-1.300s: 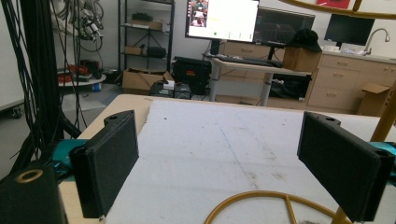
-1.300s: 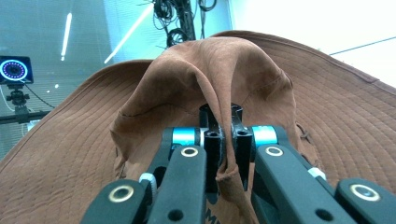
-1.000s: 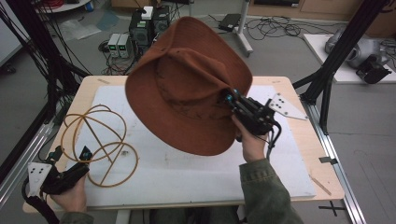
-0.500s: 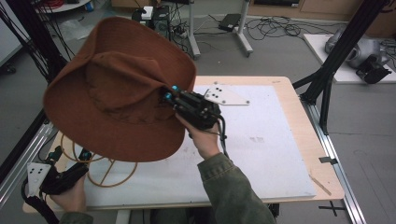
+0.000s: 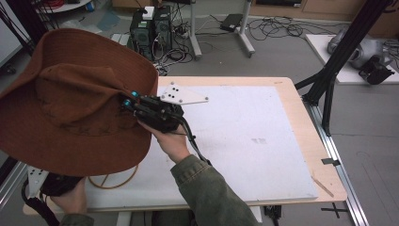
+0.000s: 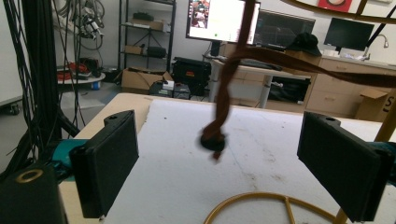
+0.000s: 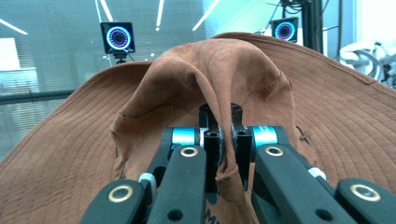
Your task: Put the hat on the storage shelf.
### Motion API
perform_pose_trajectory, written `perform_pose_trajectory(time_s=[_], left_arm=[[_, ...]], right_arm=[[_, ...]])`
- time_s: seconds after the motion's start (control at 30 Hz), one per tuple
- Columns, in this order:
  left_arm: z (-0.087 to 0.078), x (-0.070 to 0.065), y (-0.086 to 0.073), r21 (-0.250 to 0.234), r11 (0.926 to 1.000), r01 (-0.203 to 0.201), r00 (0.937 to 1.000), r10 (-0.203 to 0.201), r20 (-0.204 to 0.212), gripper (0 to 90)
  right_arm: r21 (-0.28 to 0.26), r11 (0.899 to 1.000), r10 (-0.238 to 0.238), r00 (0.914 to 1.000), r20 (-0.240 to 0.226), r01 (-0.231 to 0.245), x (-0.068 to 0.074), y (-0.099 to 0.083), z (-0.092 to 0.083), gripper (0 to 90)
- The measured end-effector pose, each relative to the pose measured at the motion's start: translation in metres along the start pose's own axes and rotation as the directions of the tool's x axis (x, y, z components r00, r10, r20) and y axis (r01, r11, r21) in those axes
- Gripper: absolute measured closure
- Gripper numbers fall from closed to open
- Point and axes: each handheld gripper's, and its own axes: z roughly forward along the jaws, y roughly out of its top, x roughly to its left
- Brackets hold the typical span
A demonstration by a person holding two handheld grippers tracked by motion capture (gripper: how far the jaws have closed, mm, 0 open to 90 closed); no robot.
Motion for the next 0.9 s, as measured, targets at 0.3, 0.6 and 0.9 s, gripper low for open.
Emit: perform_pose_trajectory(time_s=[0.3,0.6,0.9], left_arm=[[0.0,0.0,0.0,0.001,1.0,-0.003,1.0,0.003,-0.002,12.8],[0.001,0.0,-0.001,0.003,1.0,-0.007,1.0,0.007,-0.002,12.8],[0.0,0.0,-0.001,0.001,1.0,-0.003,1.0,0.003,-0.007,12.8]], right_arm=[[0.063,0.998,0.019,0.9993,-0.031,-0.017,0.005,-0.003,0.018,87.7],[0.126,0.991,0.047,0.9981,-0.039,-0.041,0.006,-0.012,0.022,87.4],[0.171,0.983,0.082,0.9959,-0.038,-0.074,0.005,-0.026,0.021,85.9]])
